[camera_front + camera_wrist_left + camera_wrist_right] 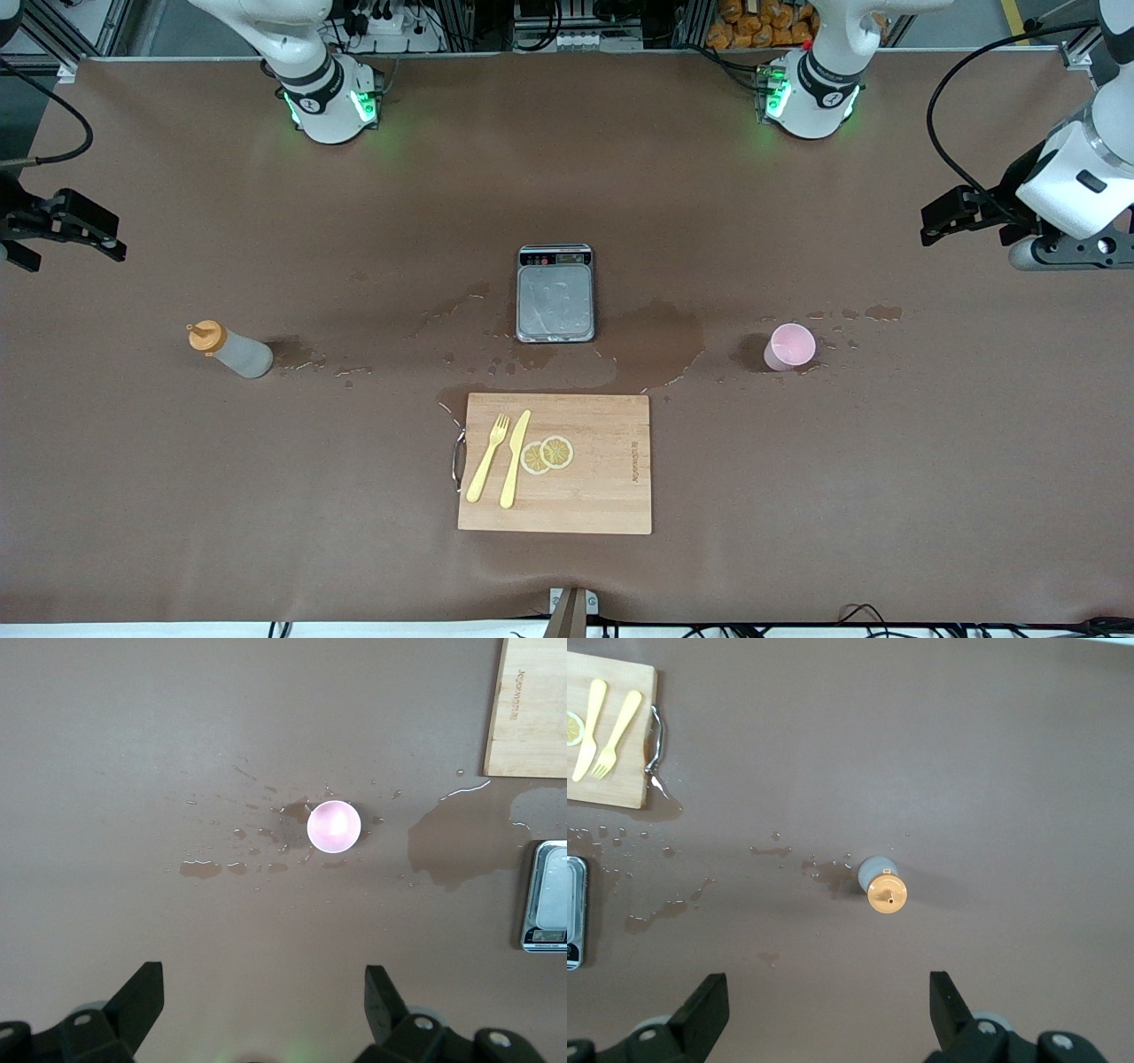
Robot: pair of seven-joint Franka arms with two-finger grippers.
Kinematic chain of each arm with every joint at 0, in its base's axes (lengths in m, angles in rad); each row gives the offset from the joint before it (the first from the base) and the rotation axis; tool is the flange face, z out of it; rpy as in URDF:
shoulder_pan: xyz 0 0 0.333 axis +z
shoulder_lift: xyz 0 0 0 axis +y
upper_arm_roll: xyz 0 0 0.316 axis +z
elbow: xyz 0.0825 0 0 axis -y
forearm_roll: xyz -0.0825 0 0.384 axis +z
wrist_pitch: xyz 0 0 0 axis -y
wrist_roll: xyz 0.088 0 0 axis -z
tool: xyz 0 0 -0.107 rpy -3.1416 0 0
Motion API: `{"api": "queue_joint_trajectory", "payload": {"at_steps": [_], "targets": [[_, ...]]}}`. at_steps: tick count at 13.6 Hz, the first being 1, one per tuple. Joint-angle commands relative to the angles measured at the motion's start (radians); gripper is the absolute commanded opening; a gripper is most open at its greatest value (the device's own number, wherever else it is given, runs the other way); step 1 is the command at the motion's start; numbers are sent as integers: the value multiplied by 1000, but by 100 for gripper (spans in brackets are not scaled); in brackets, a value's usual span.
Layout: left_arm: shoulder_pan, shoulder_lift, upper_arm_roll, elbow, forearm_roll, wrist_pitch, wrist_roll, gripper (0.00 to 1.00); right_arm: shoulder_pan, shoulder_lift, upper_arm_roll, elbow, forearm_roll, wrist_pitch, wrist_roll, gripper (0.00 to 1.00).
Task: Add sauce to pink cup with both arms
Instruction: 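Move the right gripper toward the sauce bottle while the left gripper approaches the pink cup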
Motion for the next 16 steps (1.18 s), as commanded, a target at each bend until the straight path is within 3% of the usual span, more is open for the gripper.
{"api": "queue_joint_trajectory", "payload": {"at_steps": [1,9,14,16], "targets": [[2,-1,4,4,-23,-8,-9,100,-19,116,0,23,-30,-5,-9,100],[-18,51,-1,4,-95,-6,-132,100,-85,204,0,22,-42,6,0,100],[-97,180,-38,-9,-85,-5,-246,100,-85,285,2,20,-191,123,2,100],[-107,241,-38,-1,-83,14,-244,100,-96,308,0,20,-193,176,2,100]]}}
